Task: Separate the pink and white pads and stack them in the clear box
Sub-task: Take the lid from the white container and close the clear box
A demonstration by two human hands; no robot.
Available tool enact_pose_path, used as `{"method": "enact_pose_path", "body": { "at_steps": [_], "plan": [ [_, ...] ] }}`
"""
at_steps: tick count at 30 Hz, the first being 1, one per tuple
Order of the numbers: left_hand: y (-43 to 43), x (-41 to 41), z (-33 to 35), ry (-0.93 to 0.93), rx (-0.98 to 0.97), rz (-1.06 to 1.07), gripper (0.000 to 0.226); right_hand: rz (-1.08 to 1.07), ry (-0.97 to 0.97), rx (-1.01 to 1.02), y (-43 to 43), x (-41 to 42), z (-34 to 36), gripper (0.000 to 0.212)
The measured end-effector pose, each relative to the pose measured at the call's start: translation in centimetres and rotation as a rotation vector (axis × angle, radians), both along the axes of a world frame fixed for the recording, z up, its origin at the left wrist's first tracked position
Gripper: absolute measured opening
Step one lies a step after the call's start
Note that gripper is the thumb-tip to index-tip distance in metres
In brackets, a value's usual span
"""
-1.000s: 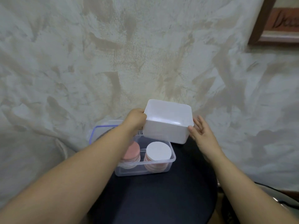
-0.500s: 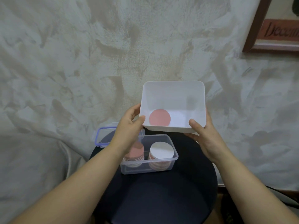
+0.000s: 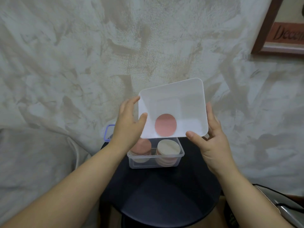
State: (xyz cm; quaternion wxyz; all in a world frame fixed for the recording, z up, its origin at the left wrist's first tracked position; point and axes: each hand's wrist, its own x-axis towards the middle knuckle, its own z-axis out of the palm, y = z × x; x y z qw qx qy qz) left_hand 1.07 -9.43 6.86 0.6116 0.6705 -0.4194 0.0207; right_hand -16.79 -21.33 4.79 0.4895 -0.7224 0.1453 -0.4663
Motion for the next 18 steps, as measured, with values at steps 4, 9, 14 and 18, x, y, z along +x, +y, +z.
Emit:
{"method": "enact_pose_path", "body": {
  "at_steps": [4, 9, 14, 18],
  "plan": [
    [-1.3, -0.8, 2.1, -0.670, 0.120, 0.043, 0.035, 0.021, -0.038, -0.013, 0.9, -0.6, 0.7, 0.088],
    [-4.3, -1.4, 4.1, -0.676, 0.783, -0.143, 0.058, 0.006, -0.006, -0.085, 1.6, -1.4, 1.4, 0.093],
    [-4.9, -1.4, 3.9, -0.690, 0.834, -0.194, 0.046, -0.018, -0.030, -0.053, 1.9, -2.3, 1.1, 0.078],
    [-4.8, -0.9, 3.2, -0.607, 0.804, -0.239, 0.033, -0.029, 0.004, -0.083, 2.1, -2.6, 0.7, 0.079]
  ]
}}
